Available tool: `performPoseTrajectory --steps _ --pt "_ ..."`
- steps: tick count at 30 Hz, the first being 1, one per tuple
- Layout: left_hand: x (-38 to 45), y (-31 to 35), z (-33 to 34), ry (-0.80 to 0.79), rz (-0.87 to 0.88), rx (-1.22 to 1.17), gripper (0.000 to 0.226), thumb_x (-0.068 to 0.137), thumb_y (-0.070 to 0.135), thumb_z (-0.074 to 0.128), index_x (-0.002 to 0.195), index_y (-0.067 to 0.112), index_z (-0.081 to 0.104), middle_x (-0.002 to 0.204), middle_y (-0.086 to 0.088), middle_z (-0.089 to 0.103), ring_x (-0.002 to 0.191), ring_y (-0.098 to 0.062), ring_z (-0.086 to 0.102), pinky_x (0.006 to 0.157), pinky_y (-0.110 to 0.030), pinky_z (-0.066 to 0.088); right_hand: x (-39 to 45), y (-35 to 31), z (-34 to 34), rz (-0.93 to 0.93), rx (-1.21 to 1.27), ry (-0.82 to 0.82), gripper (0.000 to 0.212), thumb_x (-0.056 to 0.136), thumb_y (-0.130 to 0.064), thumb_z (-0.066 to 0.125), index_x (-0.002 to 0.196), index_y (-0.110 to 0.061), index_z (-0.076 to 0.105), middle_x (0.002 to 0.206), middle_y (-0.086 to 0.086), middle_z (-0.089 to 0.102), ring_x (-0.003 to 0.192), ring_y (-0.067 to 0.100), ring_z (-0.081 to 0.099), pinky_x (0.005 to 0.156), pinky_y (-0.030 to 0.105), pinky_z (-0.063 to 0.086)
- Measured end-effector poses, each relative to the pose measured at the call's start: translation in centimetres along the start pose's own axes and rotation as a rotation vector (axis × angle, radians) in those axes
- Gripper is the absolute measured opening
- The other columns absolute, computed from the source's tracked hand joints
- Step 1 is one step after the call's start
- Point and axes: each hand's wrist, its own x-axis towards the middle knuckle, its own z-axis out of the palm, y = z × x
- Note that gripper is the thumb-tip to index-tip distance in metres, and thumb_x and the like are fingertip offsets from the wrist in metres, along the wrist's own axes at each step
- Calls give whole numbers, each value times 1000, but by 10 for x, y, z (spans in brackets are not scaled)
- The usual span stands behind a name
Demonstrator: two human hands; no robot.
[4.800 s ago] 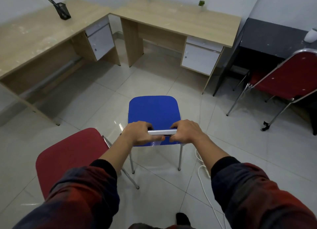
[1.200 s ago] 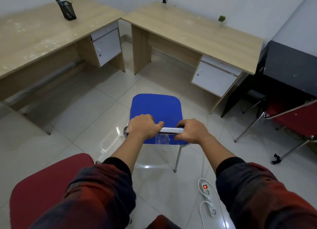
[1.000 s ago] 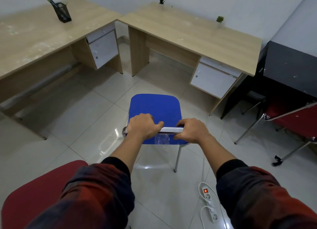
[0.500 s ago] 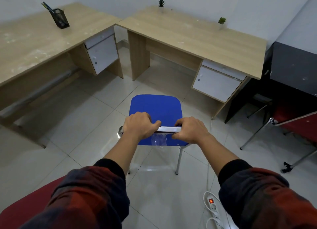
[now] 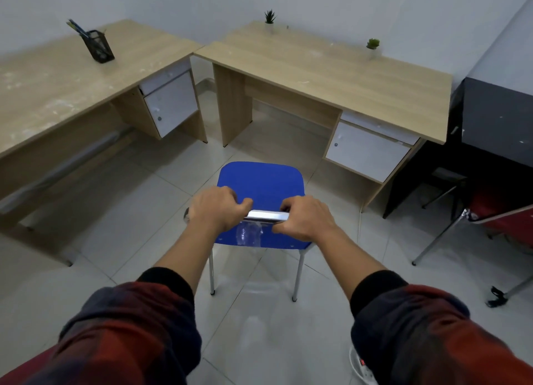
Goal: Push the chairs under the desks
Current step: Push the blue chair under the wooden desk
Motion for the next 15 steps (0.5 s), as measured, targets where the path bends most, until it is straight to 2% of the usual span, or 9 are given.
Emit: performPoseTrajectory --steps 4,11,15 --pt "13 33 11 51 25 -15 53 89 54 40 72 12 68 55 1 49 50 -14 44 51 -27 40 18 32 -17 21 -42 -18 37 68 -52 72 97 -28 73 83 -11 68 74 12 62 66 31 55" --pt "57 53 15 46 41 -23 52 92 54 41 72 13 66 58 0 51 52 -15 46 52 -28 40 56 58 -37 0 -53 -47 38 74 -50 74 101 -24 73 86 -8 69 75 13 64 72 34 58" --pt "77 63 17 42 52 -44 53 92 55 41 72 13 67 60 -1 54 53 -15 47 52 -28 41 70 70 -46 -6 -70 -52 34 76 -48 74 100 -24 72 83 -9 67 72 11 61 64 26 50"
